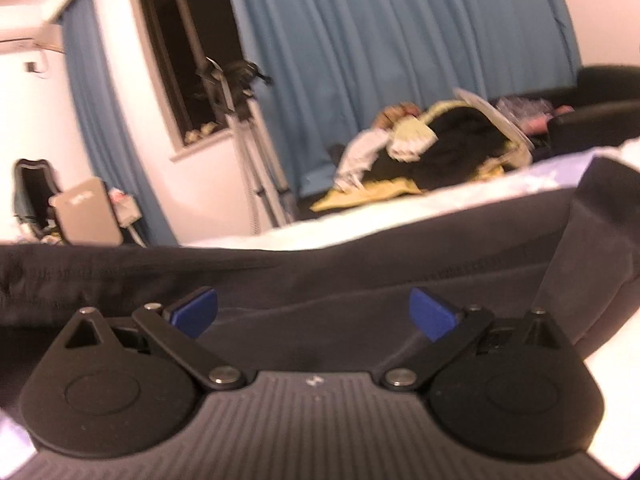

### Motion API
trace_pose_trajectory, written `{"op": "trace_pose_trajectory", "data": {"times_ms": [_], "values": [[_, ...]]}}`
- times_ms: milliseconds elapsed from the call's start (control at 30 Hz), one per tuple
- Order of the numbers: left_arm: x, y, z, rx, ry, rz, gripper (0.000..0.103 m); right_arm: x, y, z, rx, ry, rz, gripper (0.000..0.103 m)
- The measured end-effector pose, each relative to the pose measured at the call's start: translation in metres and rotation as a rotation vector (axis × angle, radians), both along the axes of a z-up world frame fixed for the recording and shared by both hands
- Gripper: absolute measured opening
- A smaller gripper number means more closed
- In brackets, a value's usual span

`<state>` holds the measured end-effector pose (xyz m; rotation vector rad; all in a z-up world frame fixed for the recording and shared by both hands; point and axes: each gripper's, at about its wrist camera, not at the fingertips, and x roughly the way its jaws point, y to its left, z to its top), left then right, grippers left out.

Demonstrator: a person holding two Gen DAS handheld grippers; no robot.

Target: Fold clothes

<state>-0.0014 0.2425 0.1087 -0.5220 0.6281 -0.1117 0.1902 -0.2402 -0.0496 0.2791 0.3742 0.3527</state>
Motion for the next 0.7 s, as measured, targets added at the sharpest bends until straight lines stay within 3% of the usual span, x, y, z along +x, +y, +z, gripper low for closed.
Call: {"op": "trace_pose_trajectory", "data": {"times_ms": [167, 300, 333, 367, 433, 467, 667, 700], "values": [[-0.077, -0.018, -0.075, -0.095, 0.050, -0.026, 0.015, -0.034, 0.001, 0.014, 0.051, -0.003, 0.111, 0.103], [-0.103, -0.017, -0.121, -0.161, 0.074, 0.001, 0.019, -0.062, 0.033, 0.014, -0.055, -0.008, 0.286, 0.103], [-0.107, -0.015, -0.130, -0.177, 0.076, 0.007, 0.024, -0.069, 0.043, 0.014, -0.092, -0.001, 0.332, 0.103], [-0.111, -0.012, -0.136, -0.194, 0.067, 0.013, 0.029, -0.073, 0.050, 0.014, -0.110, 0.015, 0.367, 0.103], [-0.124, -0.004, -0.143, -0.230, 0.036, 0.032, 0.067, -0.079, 0.065, 0.008, -0.143, 0.057, 0.426, 0.103], [-0.130, 0.002, -0.145, -0.242, 0.017, 0.047, 0.073, -0.081, 0.072, 0.005, -0.162, 0.074, 0.444, 0.103], [-0.123, 0.061, -0.145, -0.395, -0.088, 0.164, 0.074, -0.069, 0.112, -0.048, -0.311, 0.313, 0.486, 0.103], [-0.113, 0.070, -0.144, -0.415, -0.097, 0.180, 0.074, -0.068, 0.115, -0.051, -0.324, 0.313, 0.486, 0.103]]}}
